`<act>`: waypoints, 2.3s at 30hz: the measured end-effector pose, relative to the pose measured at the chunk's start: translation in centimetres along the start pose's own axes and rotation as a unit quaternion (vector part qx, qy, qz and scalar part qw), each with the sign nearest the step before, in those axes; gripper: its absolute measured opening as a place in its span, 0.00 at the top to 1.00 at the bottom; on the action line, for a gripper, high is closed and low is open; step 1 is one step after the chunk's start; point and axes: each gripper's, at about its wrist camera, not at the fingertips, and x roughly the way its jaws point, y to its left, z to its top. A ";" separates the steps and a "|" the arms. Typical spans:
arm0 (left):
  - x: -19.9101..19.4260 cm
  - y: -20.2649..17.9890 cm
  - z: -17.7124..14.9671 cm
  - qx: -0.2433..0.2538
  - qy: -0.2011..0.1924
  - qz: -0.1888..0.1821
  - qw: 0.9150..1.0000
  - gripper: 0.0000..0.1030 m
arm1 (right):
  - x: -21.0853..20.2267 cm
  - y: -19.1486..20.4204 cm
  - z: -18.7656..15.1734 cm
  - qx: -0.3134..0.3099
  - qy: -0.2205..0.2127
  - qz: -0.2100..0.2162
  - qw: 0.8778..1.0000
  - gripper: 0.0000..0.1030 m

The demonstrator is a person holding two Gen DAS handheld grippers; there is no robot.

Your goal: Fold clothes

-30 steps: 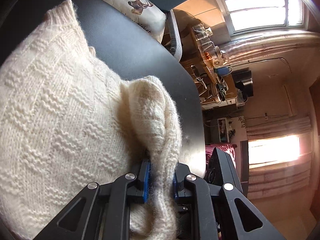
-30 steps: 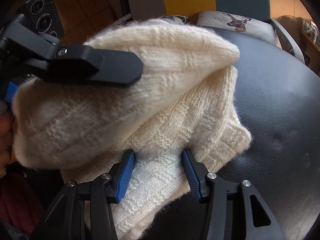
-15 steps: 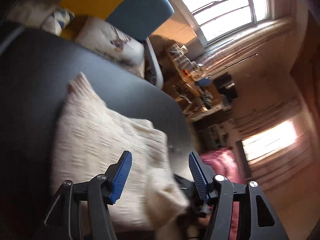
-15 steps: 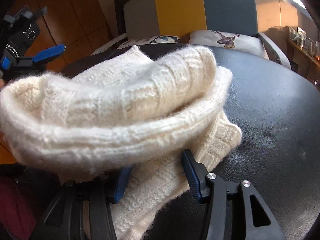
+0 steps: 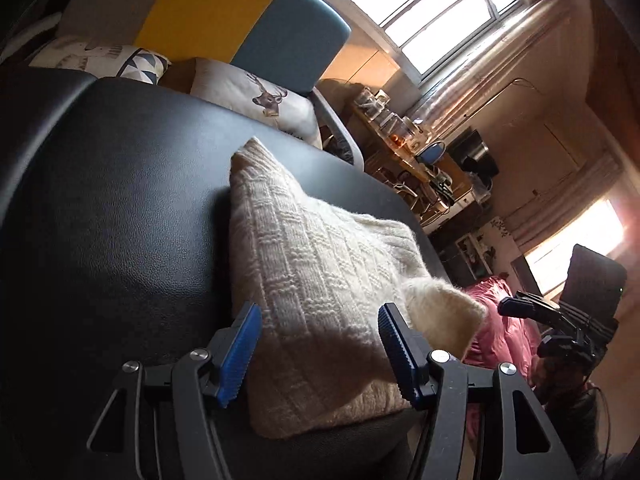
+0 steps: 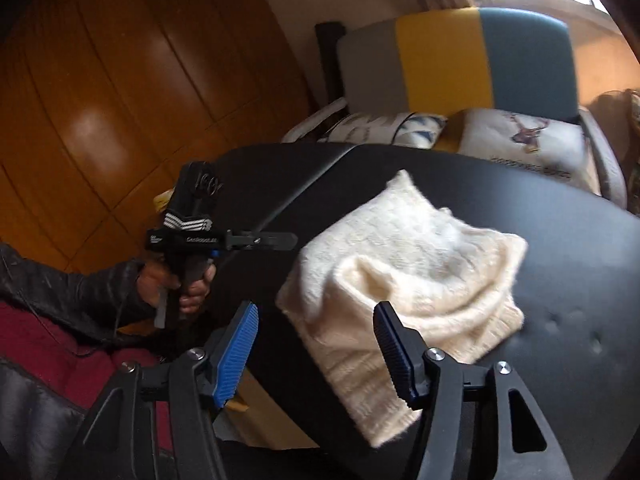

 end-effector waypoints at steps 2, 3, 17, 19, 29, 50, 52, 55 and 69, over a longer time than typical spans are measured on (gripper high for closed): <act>0.2 -0.3 0.4 0.010 0.006 -0.009 1.000 0.41 | 2.6 -0.6 1.5 -0.004 0.053 0.005 0.999 0.41; 0.5 -0.4 0.5 0.014 0.011 -0.009 1.000 0.41 | 3.9 -1.4 2.1 0.000 0.078 0.004 0.997 0.41; 2.5 -0.1 0.7 0.043 0.047 -0.099 0.993 0.41 | 11.7 -5.6 -3.4 0.230 0.087 0.225 0.943 0.39; 3.1 -0.4 0.3 0.083 0.074 -0.081 0.991 0.41 | 10.2 -5.3 -5.1 0.251 0.036 0.311 0.916 0.40; 2.2 -2.8 -2.5 0.207 0.140 -0.056 0.966 0.41 | 8.1 -5.2 -13.2 0.280 -0.011 0.163 0.946 0.58; 2.1 -5.9 -9.5 0.508 0.108 0.070 0.852 0.96 | 8.7 -4.1 -14.8 0.407 -0.120 0.153 0.892 0.59; 2.9 -4.3 -10.6 0.522 0.155 0.080 0.835 1.00 | 8.9 -4.0 -14.9 0.408 -0.121 0.150 0.892 0.61; 3.1 -2.3 -10.9 0.510 0.160 0.078 0.841 1.00 | 8.7 -3.7 -15.0 0.417 -0.129 0.157 0.886 0.60; 1.5 -2.9 -4.7 0.374 0.085 0.001 0.923 0.99 | 3.1 -6.2 -8.0 0.438 -0.189 0.043 0.878 0.50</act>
